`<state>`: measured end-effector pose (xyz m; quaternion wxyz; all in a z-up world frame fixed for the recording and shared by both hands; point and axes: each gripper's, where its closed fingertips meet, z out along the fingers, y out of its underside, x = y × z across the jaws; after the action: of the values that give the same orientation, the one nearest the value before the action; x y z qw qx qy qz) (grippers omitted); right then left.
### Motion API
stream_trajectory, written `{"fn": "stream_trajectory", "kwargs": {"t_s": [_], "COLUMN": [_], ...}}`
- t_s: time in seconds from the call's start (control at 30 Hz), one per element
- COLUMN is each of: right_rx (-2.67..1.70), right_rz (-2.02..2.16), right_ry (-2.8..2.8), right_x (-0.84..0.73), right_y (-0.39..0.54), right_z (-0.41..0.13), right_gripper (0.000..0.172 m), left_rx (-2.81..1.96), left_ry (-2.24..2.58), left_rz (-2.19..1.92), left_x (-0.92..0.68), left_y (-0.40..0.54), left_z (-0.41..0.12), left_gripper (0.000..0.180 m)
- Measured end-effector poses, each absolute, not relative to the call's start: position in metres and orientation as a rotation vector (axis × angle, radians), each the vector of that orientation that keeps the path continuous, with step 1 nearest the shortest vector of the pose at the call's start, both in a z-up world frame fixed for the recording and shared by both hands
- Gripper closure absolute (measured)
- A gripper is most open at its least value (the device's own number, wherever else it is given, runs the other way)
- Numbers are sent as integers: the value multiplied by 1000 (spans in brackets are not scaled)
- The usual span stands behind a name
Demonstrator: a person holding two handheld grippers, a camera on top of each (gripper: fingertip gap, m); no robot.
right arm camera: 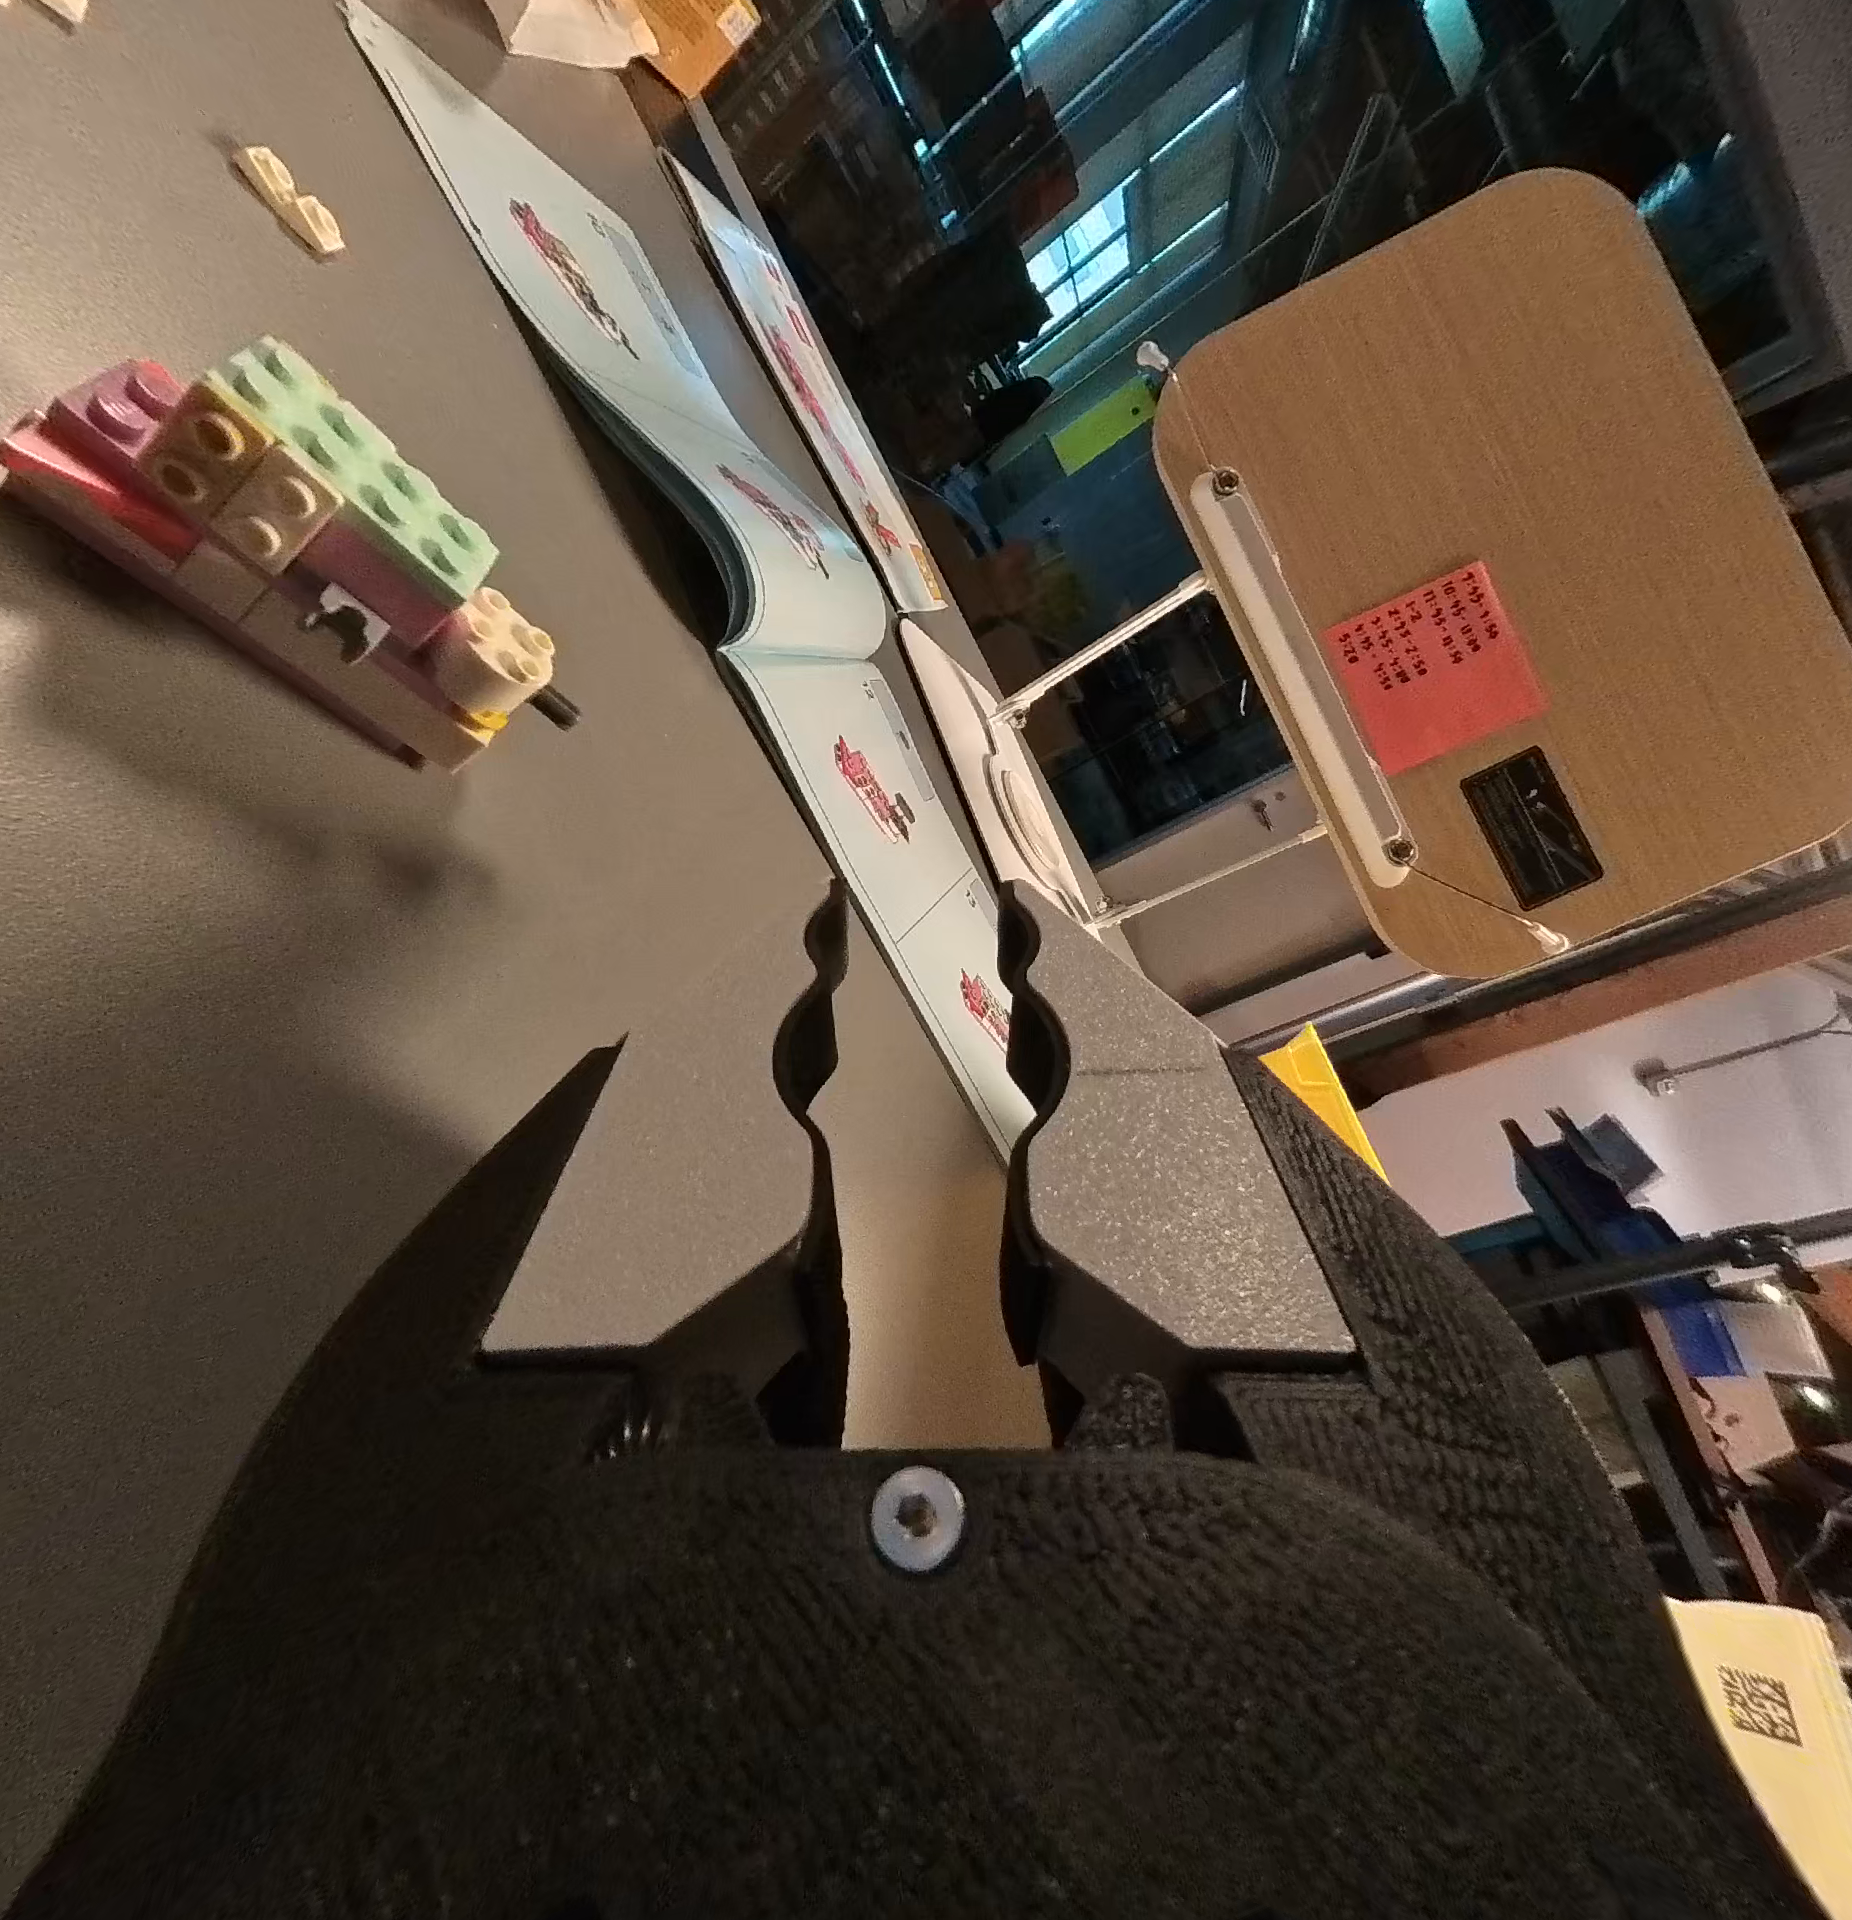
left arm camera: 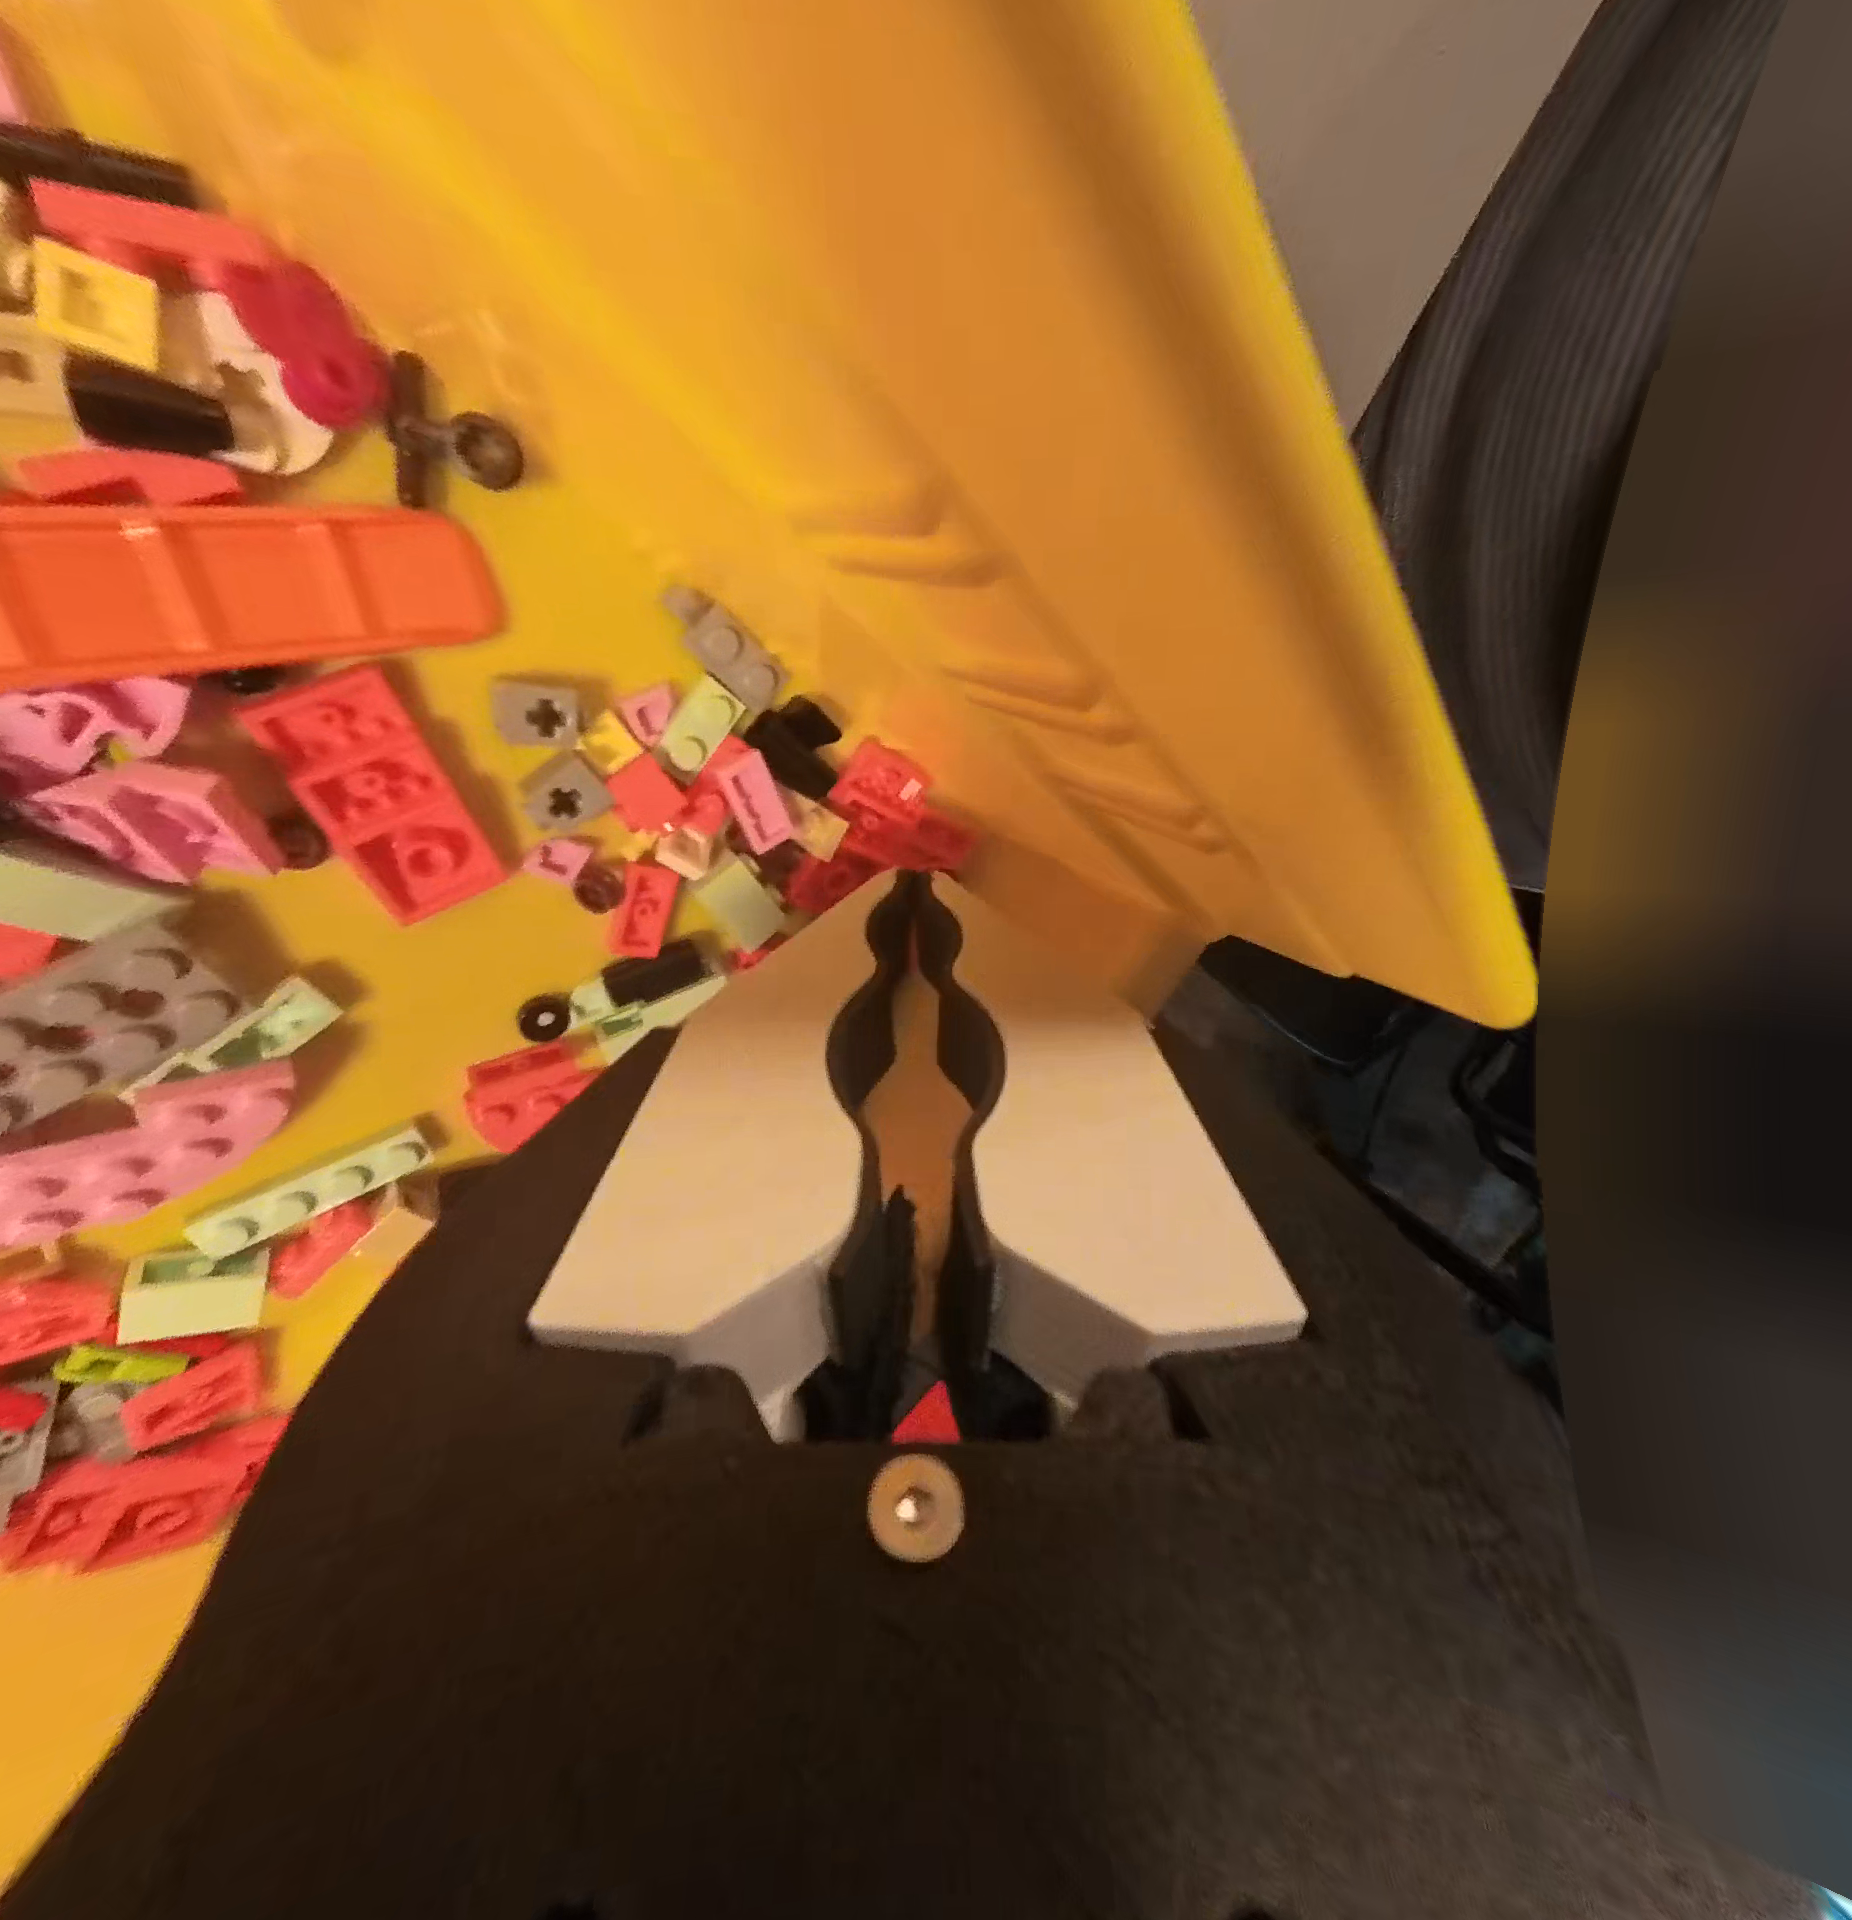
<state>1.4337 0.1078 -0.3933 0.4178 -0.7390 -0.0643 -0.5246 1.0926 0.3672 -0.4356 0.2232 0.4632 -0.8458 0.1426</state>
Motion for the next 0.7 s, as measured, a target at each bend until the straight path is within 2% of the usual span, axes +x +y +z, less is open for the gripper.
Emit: {"fn": "stream_trajectory", "kwargs": {"t_s": [0.27, 0.43, 0.5, 0.53, 0.57, 0.7], "right_rx": [-1861, -1864, -1865, -1865, -1865, -1867], "right_rz": [-1324, -1325, -1327, -1327, -1328, -1329], "right_ry": [-171, -174, -175, -176, -177, -176], "right_x": [1434, 1434, 1434, 1434, 1434, 1434], "right_y": [109, 109, 109, 109, 109, 109], "right_z": [-395, -396, -396, -396, -396, -396], "right_gripper": [145, 145, 145, 145, 145, 145], "left_rx": [1568, 1626, 1640, 1653, 1653, 1617], "left_ry": [-2624, -2539, -2469, -2456, -2437, -2396], "left_rz": [12, 346, 339, 294, 255, 213], "left_x": [1121, 1127, 1116, 1111, 1105, 1092], "left_y": [448, 431, 428, 430, 430, 421], "left_z": [-445, -424, -423, -425, -428, -436], "left_gripper": [180, 180, 180, 161, 153, 148]}}
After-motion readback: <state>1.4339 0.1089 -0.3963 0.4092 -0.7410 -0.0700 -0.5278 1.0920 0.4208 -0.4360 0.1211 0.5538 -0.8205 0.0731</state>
